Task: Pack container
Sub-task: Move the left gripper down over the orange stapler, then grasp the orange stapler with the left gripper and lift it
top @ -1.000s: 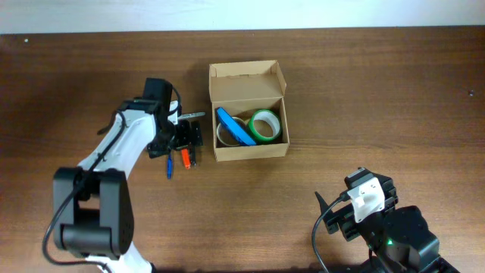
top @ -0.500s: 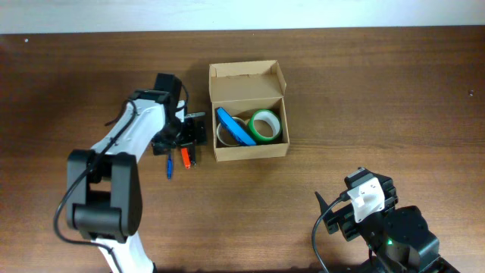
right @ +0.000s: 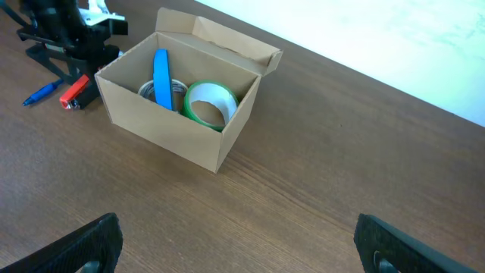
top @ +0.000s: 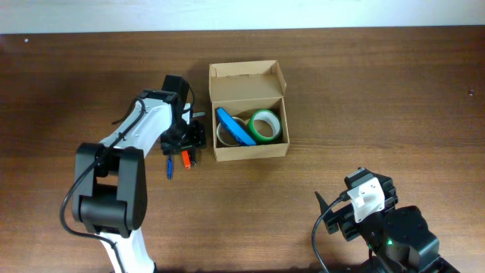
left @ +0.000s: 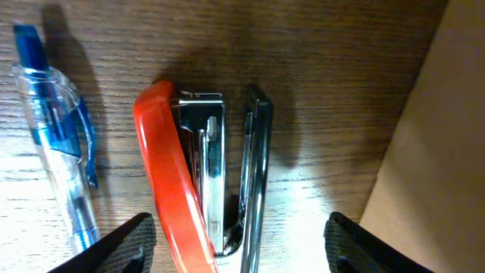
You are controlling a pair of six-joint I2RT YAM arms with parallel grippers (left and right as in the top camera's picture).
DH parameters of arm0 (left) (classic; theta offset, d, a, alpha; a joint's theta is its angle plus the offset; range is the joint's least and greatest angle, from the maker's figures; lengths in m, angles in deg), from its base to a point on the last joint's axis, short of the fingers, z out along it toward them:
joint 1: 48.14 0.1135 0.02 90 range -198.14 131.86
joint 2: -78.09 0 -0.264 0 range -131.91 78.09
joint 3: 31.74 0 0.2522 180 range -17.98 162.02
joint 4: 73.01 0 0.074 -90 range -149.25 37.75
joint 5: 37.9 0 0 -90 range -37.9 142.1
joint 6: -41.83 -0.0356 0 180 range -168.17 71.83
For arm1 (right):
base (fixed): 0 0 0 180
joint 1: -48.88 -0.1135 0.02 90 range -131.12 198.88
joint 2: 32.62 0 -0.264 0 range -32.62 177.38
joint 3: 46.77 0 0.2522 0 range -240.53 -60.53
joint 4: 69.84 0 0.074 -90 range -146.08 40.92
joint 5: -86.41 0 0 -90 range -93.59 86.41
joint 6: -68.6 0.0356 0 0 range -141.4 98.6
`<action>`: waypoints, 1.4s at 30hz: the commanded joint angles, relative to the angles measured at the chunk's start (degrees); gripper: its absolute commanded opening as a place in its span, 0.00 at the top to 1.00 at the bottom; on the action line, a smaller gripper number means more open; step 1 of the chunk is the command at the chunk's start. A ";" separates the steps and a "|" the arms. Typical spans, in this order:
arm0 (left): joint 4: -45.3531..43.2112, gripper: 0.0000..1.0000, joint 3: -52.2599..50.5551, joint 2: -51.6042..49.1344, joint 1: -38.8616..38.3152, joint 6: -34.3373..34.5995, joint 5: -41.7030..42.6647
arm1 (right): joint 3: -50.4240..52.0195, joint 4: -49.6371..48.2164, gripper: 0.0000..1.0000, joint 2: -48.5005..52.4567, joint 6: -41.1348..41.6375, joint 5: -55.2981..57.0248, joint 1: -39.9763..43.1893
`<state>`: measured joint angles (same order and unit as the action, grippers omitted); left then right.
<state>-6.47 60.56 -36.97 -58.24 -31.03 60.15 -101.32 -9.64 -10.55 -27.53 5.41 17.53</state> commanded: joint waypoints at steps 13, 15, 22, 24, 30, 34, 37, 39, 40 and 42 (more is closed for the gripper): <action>3.52 0.66 1.01 -2.19 0.09 1.73 -4.04 | 0.37 -0.15 0.01 -0.44 0.66 0.31 0.31; 3.52 0.74 1.01 -2.19 0.09 1.73 -4.04 | 0.37 -0.15 0.01 -0.44 0.66 0.31 0.31; 3.41 0.89 1.14 -2.19 0.09 3.04 -4.04 | 0.37 -0.15 0.01 -0.44 0.66 0.31 0.31; 3.43 0.90 1.79 -1.99 0.09 3.21 -4.02 | 0.37 -0.15 0.01 -0.44 0.66 0.31 0.31; 3.45 0.91 4.50 3.23 0.07 3.21 -4.02 | 0.37 -0.15 0.01 -0.44 0.66 0.31 0.31; 3.43 0.91 6.03 9.68 -1.01 5.55 -4.04 | 0.37 -0.15 0.01 -0.44 0.66 0.31 0.31; 3.43 0.91 7.89 13.70 -3.13 7.80 -4.07 | 0.37 -0.15 0.01 -0.44 0.66 0.31 0.31; 3.43 0.91 10.43 14.86 -5.44 9.57 -4.48 | 0.37 -0.15 0.01 -0.44 0.66 0.31 0.31; 3.43 0.91 11.98 14.88 -6.75 10.75 -4.98 | 0.37 -0.15 0.01 -0.44 0.66 0.31 0.31; 3.39 0.91 15.15 14.38 -9.94 14.14 -6.75 | 0.37 -0.15 0.01 -0.44 0.66 0.31 0.31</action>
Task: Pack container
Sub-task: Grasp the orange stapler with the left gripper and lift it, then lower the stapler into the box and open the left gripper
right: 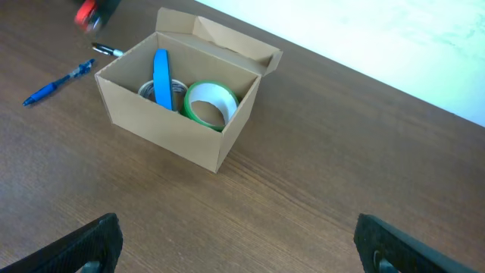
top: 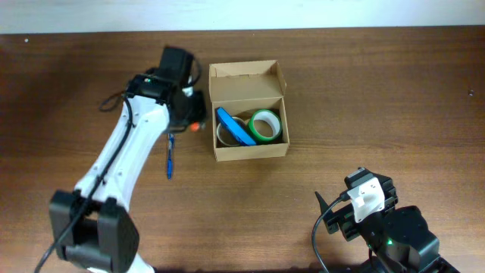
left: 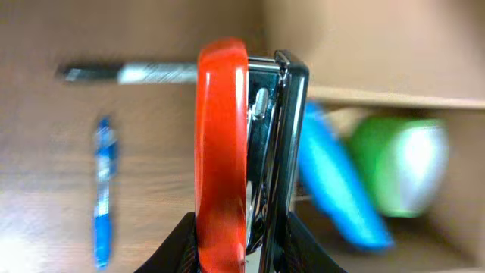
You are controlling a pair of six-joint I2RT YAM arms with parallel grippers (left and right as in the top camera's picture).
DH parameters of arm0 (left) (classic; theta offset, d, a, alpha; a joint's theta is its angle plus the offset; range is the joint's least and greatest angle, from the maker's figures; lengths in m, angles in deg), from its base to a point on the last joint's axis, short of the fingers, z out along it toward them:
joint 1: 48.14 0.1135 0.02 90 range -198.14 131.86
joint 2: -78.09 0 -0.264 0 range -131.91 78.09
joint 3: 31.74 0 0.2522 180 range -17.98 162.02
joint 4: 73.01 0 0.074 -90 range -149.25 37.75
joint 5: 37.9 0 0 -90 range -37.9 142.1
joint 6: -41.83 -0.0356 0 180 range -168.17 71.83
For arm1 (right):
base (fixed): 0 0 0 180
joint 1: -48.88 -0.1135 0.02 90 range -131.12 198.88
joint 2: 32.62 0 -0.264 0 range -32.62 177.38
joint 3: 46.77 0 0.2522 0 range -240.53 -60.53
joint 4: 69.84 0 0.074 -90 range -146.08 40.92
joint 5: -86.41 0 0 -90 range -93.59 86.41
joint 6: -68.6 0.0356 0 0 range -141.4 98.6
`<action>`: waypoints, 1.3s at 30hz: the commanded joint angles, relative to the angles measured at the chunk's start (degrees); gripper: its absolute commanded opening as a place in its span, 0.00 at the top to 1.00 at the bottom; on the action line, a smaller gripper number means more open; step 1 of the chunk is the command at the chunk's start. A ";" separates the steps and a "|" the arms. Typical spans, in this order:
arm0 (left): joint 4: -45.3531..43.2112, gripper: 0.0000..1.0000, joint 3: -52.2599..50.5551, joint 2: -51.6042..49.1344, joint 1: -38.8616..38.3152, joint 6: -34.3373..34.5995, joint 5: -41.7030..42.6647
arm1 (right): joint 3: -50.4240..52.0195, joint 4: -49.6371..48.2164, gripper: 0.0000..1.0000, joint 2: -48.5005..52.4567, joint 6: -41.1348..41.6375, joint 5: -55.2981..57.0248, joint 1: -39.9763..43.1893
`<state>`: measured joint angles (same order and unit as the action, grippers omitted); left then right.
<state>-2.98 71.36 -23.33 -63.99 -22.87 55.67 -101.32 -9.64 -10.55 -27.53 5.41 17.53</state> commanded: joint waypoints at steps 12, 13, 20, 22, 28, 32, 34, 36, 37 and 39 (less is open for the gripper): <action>-4.50 0.92 11.23 -9.60 -14.88 35.50 -6.86 | 0.37 -0.15 0.01 -0.44 0.66 0.31 0.31; -4.87 0.92 11.21 -10.36 -15.17 37.68 -6.86 | 0.37 -0.15 0.01 -0.44 0.66 0.31 0.31; -5.27 0.92 11.21 -12.48 -16.31 42.45 -6.86 | 0.37 -0.15 0.01 -0.44 0.66 0.31 0.31; -5.22 0.92 11.21 -12.52 -16.50 43.45 -6.86 | 0.37 -0.15 0.01 -0.44 0.66 0.31 0.31; -4.61 0.92 11.21 -13.22 -17.49 50.36 -8.22 | 0.37 -0.15 0.01 -0.44 0.66 0.31 0.31; -4.24 0.92 11.19 -14.01 -18.23 54.88 -8.79 | 0.37 -0.15 0.01 -0.44 0.66 0.31 0.31; -3.72 0.92 11.06 -14.25 -18.47 56.81 -8.81 | 0.37 -0.15 0.01 -0.44 0.66 0.31 0.31; -3.21 0.92 11.04 -14.47 -18.69 57.59 -8.98 | 0.37 -0.15 0.01 -0.44 0.66 0.31 0.31; -3.04 0.92 11.04 -14.53 -18.73 57.77 -9.01 | 0.37 -0.15 0.01 -0.44 0.66 0.31 0.31; -2.49 0.92 11.04 -14.73 -18.71 58.10 -9.01 | 0.37 -0.15 0.01 -0.44 0.66 0.31 0.31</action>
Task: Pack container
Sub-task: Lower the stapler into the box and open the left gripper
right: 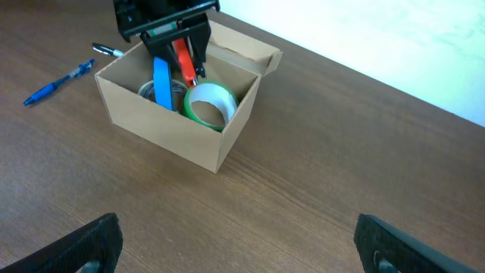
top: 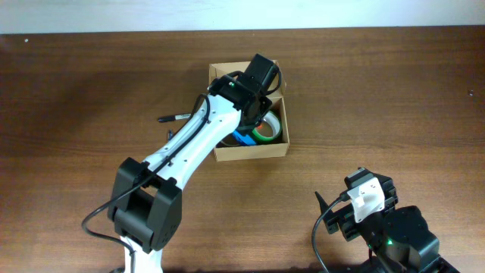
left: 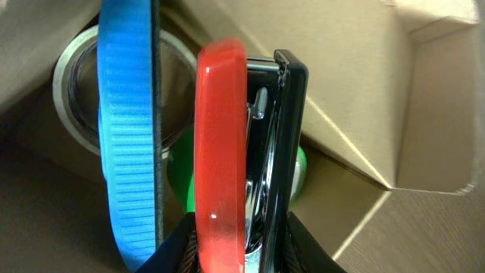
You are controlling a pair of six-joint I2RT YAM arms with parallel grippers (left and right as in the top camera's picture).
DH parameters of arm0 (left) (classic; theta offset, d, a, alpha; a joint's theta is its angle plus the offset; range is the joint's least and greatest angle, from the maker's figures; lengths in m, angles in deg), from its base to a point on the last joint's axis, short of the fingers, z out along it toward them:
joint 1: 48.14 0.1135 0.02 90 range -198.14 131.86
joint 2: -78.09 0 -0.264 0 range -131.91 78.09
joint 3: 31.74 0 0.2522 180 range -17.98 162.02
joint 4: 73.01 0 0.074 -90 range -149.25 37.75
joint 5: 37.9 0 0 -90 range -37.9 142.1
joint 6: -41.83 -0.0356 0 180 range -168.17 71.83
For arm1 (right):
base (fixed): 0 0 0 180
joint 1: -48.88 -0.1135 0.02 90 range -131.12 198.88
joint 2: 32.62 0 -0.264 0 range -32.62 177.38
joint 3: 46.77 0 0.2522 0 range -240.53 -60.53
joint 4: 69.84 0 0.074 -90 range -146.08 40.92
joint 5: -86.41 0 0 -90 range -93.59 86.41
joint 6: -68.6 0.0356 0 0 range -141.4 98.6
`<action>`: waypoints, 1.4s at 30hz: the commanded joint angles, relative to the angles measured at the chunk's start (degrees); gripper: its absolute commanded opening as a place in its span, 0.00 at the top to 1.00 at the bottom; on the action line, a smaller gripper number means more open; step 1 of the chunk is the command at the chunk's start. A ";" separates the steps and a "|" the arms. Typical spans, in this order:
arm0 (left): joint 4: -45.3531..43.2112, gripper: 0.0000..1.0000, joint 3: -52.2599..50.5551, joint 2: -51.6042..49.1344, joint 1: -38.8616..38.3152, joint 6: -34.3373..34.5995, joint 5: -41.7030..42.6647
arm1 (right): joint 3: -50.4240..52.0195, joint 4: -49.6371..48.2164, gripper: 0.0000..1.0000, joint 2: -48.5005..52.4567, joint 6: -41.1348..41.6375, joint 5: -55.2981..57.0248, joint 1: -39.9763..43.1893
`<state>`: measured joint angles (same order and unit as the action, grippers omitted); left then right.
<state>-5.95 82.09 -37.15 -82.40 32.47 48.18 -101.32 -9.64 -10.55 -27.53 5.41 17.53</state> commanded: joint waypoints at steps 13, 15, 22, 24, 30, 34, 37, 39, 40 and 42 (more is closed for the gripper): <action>3.43 0.91 -0.68 -2.08 -0.09 6.08 -1.49 | 0.37 -0.15 0.01 -0.44 0.66 0.31 0.31; 3.50 0.91 -0.72 -2.47 -0.09 6.10 -1.51 | 0.37 -0.15 0.01 -0.44 0.66 0.31 0.31; 7.48 0.91 -0.72 -2.95 0.90 6.08 -1.31 | 0.37 -0.15 0.01 -0.44 0.66 0.31 0.31; 7.82 0.91 -0.72 -2.99 1.29 5.84 -1.51 | 0.37 -0.15 0.01 -0.44 0.66 0.31 0.31; 7.80 0.90 -0.72 -3.72 1.75 5.81 -1.51 | 0.37 -0.15 0.01 -0.44 0.66 0.31 0.31; 7.80 0.65 -0.72 -4.46 1.75 5.84 -1.40 | 0.37 -0.15 0.01 -0.44 0.66 0.31 0.31; 7.61 0.56 -0.72 -4.76 1.75 5.86 -1.29 | 0.37 -0.15 0.01 -0.44 0.66 0.31 0.31; 7.34 0.55 -0.72 -4.76 1.77 5.84 -1.31 | 0.37 -0.15 0.01 -0.44 0.66 0.31 0.31; 7.10 0.55 -0.70 -4.76 1.77 5.86 -1.31 | 0.37 -0.15 0.01 -0.44 0.66 0.31 0.31; 6.64 0.55 -0.70 -4.76 1.75 5.86 -1.29 | 0.37 -0.15 0.01 -0.44 0.66 0.31 0.31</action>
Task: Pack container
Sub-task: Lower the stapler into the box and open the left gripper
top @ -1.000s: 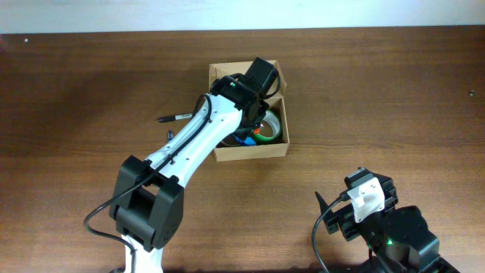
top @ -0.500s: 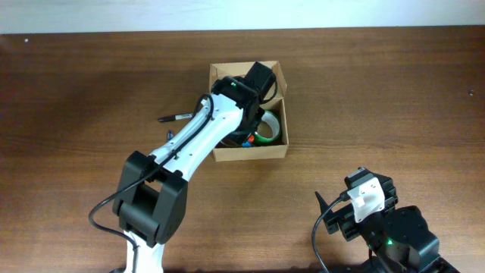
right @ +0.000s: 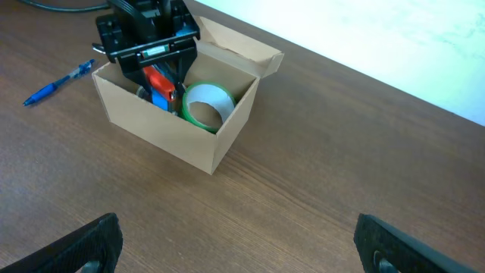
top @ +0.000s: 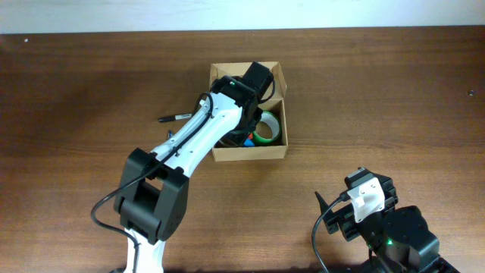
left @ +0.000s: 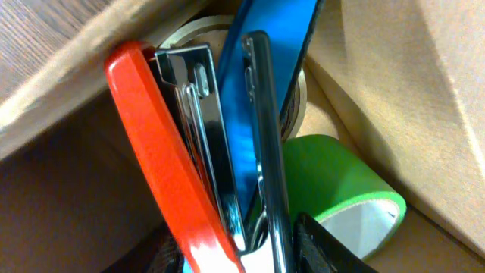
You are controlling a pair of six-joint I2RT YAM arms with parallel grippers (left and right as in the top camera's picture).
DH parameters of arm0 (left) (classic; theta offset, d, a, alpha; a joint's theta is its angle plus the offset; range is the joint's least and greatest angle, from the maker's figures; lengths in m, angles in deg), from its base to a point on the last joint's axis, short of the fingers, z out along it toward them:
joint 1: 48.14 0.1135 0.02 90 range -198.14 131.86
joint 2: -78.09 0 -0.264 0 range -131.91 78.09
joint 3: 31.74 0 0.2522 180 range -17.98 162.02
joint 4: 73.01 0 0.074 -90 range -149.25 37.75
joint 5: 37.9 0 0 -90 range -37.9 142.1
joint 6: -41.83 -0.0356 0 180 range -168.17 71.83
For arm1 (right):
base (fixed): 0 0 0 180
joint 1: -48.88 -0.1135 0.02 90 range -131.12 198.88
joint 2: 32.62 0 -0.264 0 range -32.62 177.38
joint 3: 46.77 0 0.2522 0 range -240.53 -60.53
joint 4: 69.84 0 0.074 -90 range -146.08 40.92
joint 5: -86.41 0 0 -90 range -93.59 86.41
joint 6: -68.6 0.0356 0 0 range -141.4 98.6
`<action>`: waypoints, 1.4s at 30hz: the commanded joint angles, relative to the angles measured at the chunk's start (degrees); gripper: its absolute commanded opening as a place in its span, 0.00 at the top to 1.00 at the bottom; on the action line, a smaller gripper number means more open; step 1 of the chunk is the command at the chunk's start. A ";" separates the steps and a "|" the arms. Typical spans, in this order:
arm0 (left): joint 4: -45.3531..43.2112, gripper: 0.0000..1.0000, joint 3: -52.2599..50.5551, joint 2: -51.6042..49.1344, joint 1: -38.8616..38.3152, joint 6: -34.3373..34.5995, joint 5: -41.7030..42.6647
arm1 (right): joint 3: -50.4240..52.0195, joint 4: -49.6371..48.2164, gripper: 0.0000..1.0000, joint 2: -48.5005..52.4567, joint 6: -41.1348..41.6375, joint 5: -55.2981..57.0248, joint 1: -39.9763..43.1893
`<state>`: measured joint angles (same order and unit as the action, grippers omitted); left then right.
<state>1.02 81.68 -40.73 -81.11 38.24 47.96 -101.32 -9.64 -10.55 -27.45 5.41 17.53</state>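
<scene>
The open cardboard box (top: 250,154) stands at mid-table. My left gripper (left: 239,258) is down inside it, shut on the red stapler (left: 197,167), whose red top has splayed away from its chrome base at the far end. The stapler leans against a blue tape roll (left: 269,68), with a green tape roll (left: 341,189) to its right and a pale roll (left: 189,30) behind. From the right wrist view the stapler (right: 157,78) shows inside the box (right: 163,140). My right gripper (right: 242,246) stays open over bare wood, holding nothing.
A black marker (top: 176,117) lies on the table left of the box. A blue pen (right: 57,83) lies farther to that side, hidden under my left arm in the overhead view. The box's lid flap (top: 274,76) stands open at the far side.
My left gripper has gone lower into the box with the stapler, which now leans tilted against the blue roll with its top splayed. The right arm has not moved.
My left gripper stood open over the stapler lying on the table beside the blue pen, left of the box. Then it held the stapler lifted near the box's left side. After that it held it over the tape rolls, and now deep inside the box.
</scene>
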 commanded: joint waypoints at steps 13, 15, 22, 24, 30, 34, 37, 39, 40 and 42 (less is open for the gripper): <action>-0.66 0.59 1.92 -0.46 0.46 0.09 2.62 | 0.37 -0.15 0.01 -0.44 0.57 0.31 0.31; -0.63 0.59 2.54 -0.37 0.46 0.07 3.41 | 0.37 -0.15 0.01 -0.44 0.57 0.28 0.31; -0.61 0.59 3.61 -0.35 0.46 0.07 5.53 | 0.37 -0.15 0.01 -0.44 0.57 0.31 0.31; -0.61 0.59 3.65 -0.33 0.46 -0.15 6.23 | 0.37 -0.15 0.01 -0.44 0.57 0.31 0.31; -0.61 0.58 4.52 -0.31 0.50 -3.45 6.32 | 0.37 -0.15 0.01 -0.44 0.57 0.31 0.31; -0.63 0.58 5.14 -0.31 0.52 -5.68 6.23 | 0.37 -0.15 0.01 -0.44 0.57 0.31 0.31; -0.63 0.58 5.20 -0.31 0.52 -7.08 6.29 | 0.37 -0.15 0.01 -0.44 0.57 0.28 0.31; -0.61 0.58 5.20 -0.31 0.52 -7.76 6.27 | 0.37 -0.15 0.01 -0.44 0.57 0.31 0.31; -0.63 0.58 5.20 -0.31 0.52 -8.22 6.25 | 0.37 -0.15 0.01 -0.44 0.57 0.31 0.31; -0.63 0.58 5.20 -0.31 0.52 -8.98 6.03 | 0.37 -0.15 0.01 -0.44 0.57 0.31 0.31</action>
<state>0.35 85.74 -40.91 -81.06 32.01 53.84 -101.32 -9.64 -10.55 -27.40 5.39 17.53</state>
